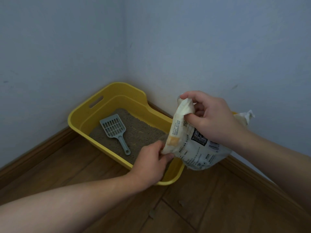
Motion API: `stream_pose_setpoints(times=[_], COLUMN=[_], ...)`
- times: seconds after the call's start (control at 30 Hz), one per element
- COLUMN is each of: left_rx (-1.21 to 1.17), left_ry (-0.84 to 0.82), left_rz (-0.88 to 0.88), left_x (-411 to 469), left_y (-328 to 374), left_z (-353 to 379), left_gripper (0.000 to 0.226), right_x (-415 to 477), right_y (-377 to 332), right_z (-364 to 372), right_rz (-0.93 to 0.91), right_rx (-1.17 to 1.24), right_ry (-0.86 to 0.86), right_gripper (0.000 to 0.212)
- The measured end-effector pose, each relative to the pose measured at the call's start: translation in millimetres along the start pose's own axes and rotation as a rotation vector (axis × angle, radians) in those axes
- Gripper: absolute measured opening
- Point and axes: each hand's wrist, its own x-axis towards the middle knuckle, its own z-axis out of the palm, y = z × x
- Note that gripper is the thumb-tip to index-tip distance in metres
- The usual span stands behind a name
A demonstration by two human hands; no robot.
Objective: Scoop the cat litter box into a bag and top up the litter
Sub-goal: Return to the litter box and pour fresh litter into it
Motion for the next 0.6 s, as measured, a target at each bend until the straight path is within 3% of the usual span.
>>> stream_pose_setpoints(times=[0.6], left_rx=[0.018], left_ry=[0.007], left_rz=[0.007], left_x=[0.1], left_y=[-2.7], left_z=[2.1], left_gripper=[0.024], right_x=[6.1], right_y=[5.6], right_z=[7.2], right_rz=[-0.036], right_rx=[-0.016], right_ry=[0.006], right_gripper=[0.041])
